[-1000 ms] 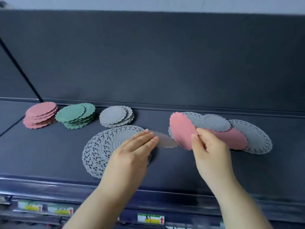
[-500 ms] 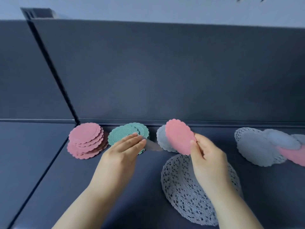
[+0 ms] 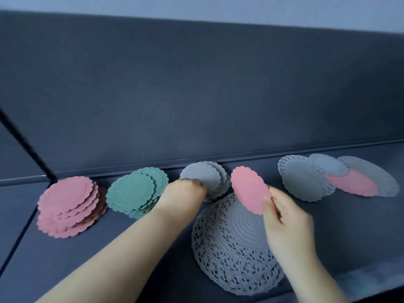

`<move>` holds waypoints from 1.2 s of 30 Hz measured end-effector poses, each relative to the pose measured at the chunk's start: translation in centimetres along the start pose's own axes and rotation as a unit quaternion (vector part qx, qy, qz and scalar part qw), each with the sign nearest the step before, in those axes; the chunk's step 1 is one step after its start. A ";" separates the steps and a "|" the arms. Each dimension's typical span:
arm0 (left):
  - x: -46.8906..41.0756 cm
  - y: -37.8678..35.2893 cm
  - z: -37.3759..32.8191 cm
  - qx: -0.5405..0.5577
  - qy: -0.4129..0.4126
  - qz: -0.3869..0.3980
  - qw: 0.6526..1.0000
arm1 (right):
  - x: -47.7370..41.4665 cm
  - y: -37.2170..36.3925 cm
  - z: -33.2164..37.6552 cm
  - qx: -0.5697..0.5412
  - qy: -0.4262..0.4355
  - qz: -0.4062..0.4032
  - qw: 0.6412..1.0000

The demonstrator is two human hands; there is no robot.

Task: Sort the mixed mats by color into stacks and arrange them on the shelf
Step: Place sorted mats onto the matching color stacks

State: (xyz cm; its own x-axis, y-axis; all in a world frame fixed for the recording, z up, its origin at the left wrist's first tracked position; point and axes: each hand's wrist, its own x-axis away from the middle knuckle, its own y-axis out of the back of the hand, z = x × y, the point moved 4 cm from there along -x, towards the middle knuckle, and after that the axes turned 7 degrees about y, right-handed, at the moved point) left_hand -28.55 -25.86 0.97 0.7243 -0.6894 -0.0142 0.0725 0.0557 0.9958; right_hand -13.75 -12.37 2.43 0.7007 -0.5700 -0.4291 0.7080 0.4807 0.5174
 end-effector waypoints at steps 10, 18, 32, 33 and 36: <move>2.6 0.9 -0.8 0.059 -0.025 -0.125 0.990 | -2.6 0.0 -2.0 -0.072 -0.002 0.069 0.995; 8.3 2.6 5.2 0.063 0.057 -0.185 0.979 | -3.7 -2.9 3.5 -0.118 0.053 0.101 0.986; 22.3 0.9 27.8 0.011 0.151 -0.166 0.974 | 4.1 -23.4 21.2 0.091 0.241 0.216 0.942; 22.7 0.7 28.7 0.013 0.147 -0.166 0.975 | 5.4 -25.4 20.7 0.103 0.206 0.311 0.922; 23.1 0.3 30.2 0.027 0.120 -0.175 0.977 | 7.3 -28.0 20.5 0.150 0.230 0.386 0.881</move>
State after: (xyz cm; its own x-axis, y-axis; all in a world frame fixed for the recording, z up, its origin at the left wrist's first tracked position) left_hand -32.49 -63.55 3.69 0.8012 -0.4706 -0.3697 0.3137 -0.1960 0.9291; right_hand -30.26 -43.62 0.00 0.9735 0.2131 -0.0829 -0.0018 0.3700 0.9290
